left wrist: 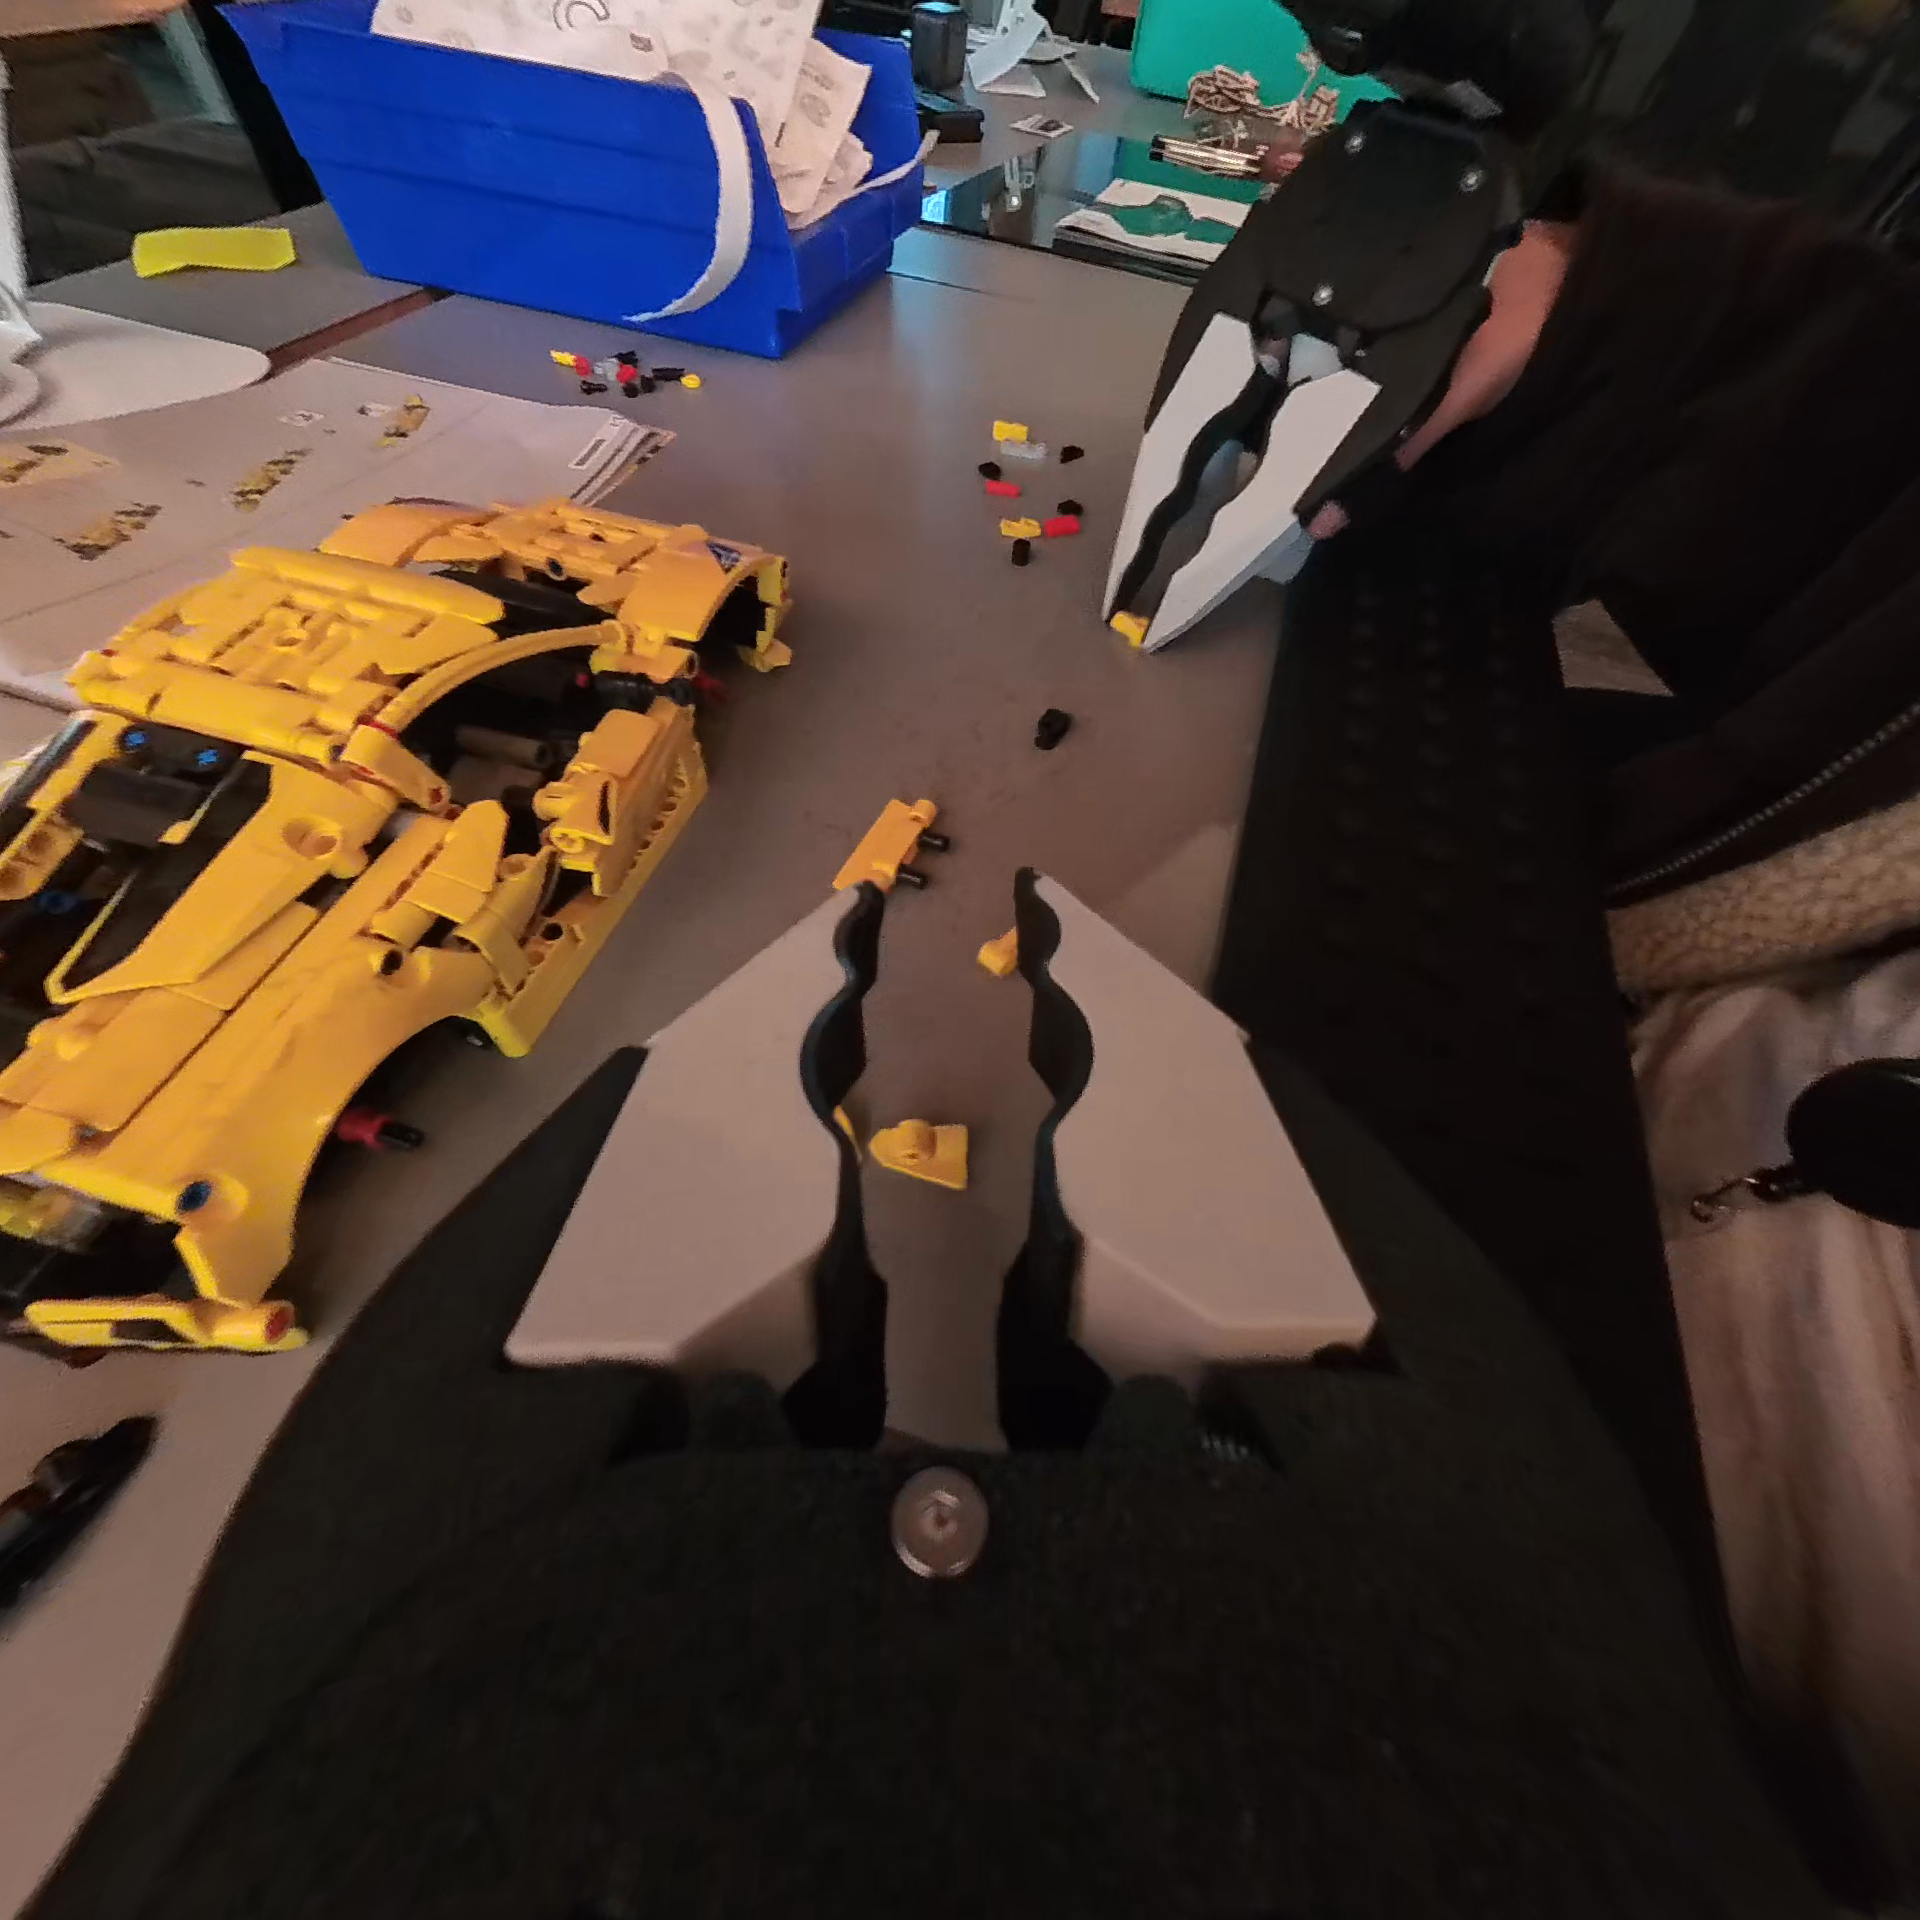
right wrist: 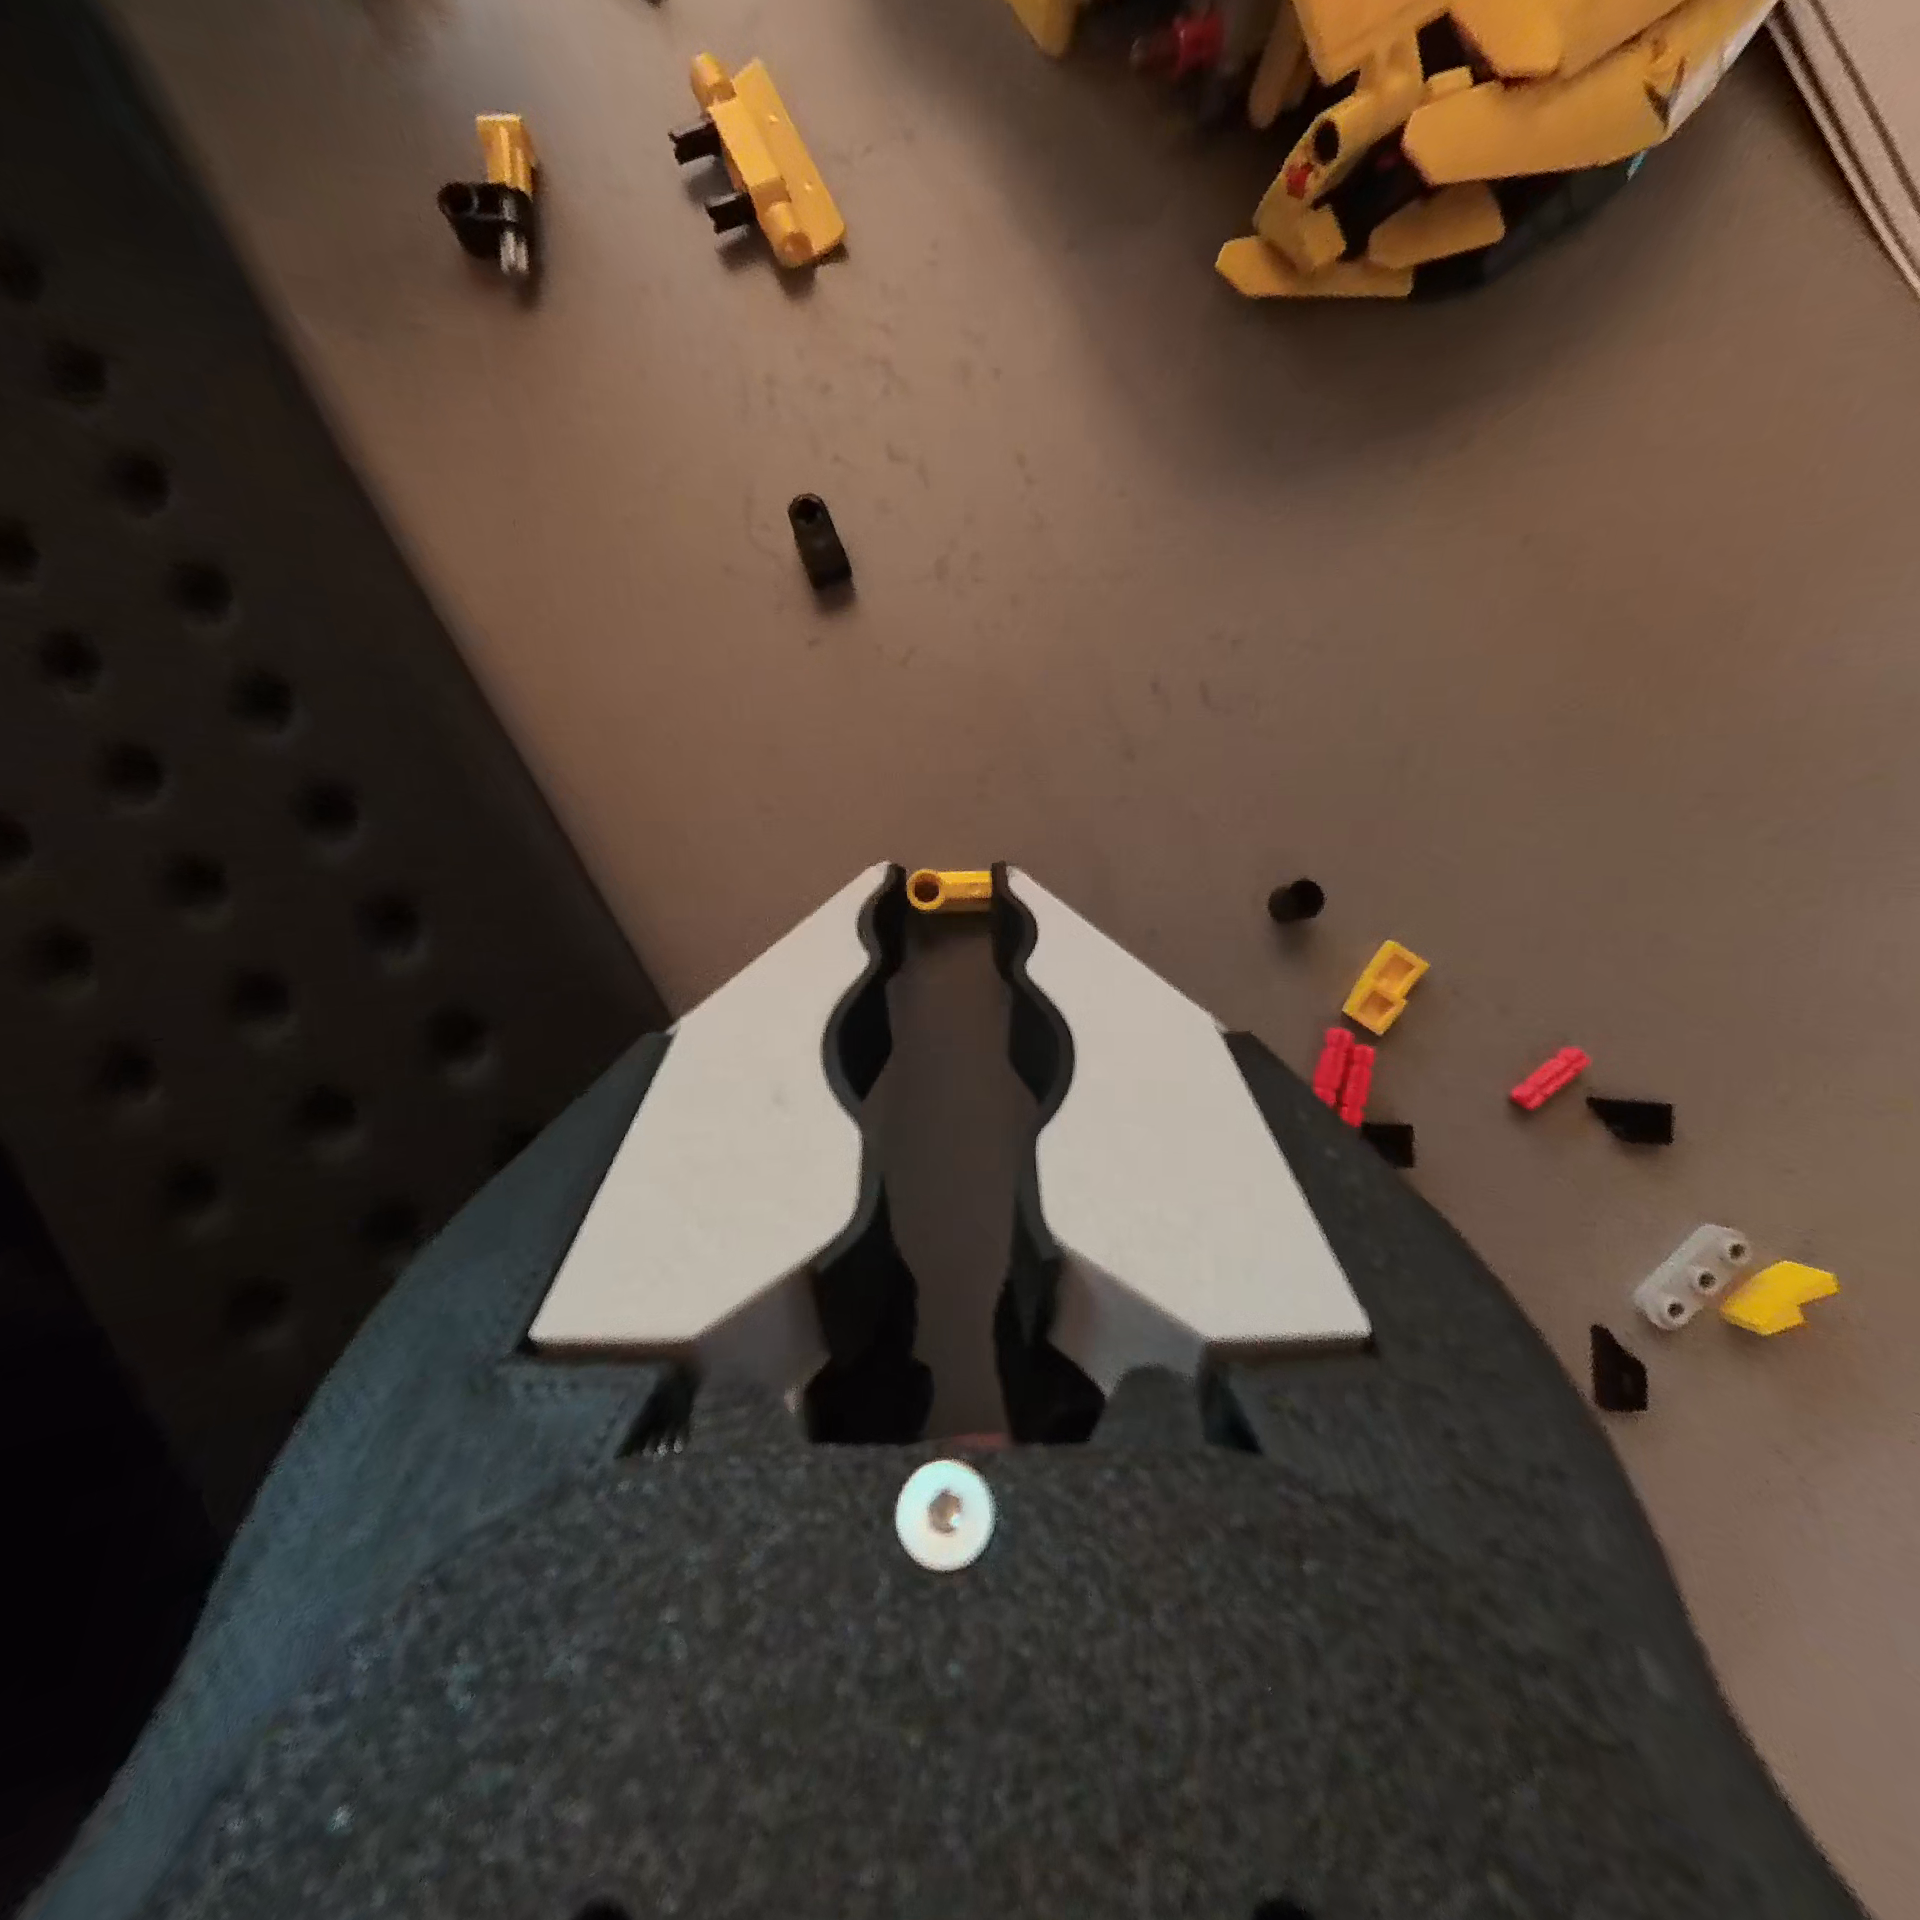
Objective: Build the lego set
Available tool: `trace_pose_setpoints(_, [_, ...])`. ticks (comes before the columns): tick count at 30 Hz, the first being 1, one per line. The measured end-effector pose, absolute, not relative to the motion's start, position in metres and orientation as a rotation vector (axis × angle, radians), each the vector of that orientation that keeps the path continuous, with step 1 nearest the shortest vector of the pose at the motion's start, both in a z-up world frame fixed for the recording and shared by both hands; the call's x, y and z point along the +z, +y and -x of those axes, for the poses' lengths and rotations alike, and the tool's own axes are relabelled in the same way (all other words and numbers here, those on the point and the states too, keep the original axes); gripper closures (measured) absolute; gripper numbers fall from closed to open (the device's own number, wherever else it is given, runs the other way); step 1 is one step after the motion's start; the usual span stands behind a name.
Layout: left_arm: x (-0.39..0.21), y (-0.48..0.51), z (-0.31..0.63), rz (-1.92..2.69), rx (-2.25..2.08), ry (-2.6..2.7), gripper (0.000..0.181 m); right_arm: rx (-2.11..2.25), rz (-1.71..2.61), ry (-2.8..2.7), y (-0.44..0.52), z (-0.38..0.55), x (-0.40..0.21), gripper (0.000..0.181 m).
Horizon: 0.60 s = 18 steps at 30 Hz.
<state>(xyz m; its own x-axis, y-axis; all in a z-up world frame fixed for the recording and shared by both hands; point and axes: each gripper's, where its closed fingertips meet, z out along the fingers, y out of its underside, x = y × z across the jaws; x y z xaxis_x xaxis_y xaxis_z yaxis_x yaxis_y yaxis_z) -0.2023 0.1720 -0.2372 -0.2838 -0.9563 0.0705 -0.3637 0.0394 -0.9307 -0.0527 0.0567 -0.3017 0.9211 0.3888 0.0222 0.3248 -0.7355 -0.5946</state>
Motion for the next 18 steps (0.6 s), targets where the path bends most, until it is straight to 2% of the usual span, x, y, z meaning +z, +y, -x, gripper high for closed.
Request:
trace_pose_setpoints(5, [-0.247,0.179,0.201,1.355,-1.103,1.723,0.155,0.159,2.299,-0.369,0.085,0.057,-0.269,0.165])
trace_pose_setpoints(10, [-0.238,0.181,0.193,1.37,-1.074,1.647,0.155,0.288,1.851,-0.325,0.147,0.122,-0.2,0.165])
trace_pose_setpoints(18, [-0.186,0.176,0.186,1.603,-1.931,1.18,0.153,-0.11,1.717,-0.506,0.172,0.169,-0.197,0.165])
